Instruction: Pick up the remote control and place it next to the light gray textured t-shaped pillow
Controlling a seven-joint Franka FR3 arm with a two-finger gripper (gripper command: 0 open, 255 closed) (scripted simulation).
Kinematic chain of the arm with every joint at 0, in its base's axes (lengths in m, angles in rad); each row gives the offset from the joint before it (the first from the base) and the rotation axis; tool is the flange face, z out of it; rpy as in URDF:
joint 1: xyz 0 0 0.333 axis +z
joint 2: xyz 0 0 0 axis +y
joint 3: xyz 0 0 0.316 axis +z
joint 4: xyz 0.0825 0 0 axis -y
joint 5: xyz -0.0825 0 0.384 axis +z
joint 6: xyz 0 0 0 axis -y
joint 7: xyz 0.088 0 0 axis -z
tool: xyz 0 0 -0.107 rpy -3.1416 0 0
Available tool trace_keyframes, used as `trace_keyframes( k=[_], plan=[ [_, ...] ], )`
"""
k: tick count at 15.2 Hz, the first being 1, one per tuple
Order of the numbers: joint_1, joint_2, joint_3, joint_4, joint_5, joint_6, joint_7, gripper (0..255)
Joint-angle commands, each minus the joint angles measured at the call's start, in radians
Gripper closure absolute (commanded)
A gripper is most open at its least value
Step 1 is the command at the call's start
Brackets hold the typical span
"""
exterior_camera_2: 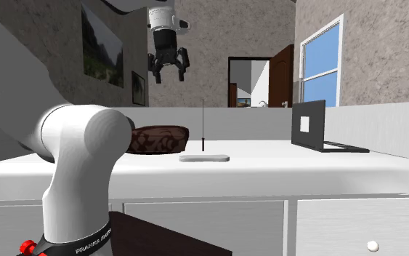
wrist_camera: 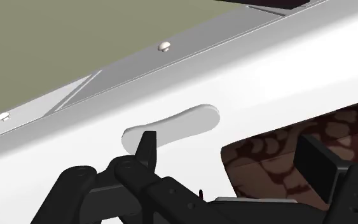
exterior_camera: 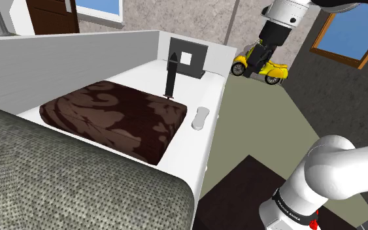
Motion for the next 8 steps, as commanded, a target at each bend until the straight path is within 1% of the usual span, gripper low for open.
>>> trace_keyframes(
  k=[1,8],
  plan=[
    [0.000,0.000,0.000,0.000,0.000,0.000,0.000,0],
    [-0.087,0.170,0.088,-0.066,0.036,0.196,0.286,0]
  ],
)
